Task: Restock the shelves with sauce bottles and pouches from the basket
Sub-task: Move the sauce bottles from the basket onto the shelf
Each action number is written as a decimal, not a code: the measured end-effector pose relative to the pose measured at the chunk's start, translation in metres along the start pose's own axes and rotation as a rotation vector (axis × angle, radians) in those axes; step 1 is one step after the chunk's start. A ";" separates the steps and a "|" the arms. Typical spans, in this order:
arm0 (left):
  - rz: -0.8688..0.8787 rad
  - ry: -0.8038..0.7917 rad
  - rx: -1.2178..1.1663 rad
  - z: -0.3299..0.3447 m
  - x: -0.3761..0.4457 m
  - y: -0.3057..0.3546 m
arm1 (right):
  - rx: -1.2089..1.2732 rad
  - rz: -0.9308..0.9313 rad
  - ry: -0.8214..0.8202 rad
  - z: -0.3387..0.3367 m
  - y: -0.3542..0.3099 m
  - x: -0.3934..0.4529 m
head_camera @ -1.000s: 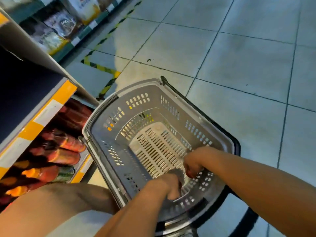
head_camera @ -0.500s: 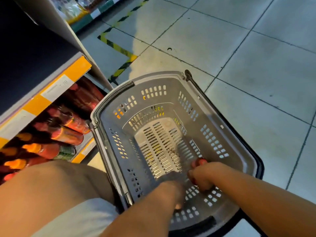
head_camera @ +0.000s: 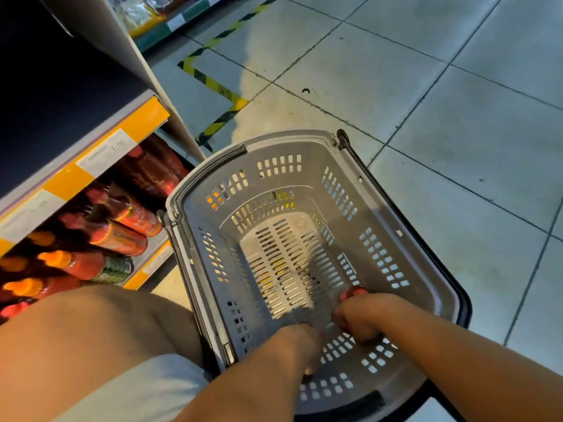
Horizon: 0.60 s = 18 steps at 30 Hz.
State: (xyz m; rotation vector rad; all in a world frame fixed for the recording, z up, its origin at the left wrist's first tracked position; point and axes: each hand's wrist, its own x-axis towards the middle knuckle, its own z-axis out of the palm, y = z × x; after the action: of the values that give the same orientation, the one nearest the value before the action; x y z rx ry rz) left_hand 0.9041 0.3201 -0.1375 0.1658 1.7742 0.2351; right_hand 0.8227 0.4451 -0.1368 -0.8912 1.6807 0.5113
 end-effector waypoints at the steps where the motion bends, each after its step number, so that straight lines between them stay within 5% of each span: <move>1: -0.001 0.004 -0.007 -0.001 -0.003 0.000 | 0.011 -0.012 0.003 0.000 0.001 0.000; 6: 0.013 0.054 -0.004 -0.003 -0.022 0.001 | 0.203 -0.045 0.103 0.000 0.005 -0.001; 18: 0.147 0.454 -0.092 -0.024 -0.092 -0.011 | 0.505 -0.015 0.727 -0.017 -0.002 -0.052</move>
State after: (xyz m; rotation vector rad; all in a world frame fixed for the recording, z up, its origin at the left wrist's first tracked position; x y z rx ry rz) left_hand 0.9010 0.2855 -0.0486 0.1870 2.1984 0.4894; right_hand 0.8187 0.4472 -0.0825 -0.7450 2.3050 -0.2990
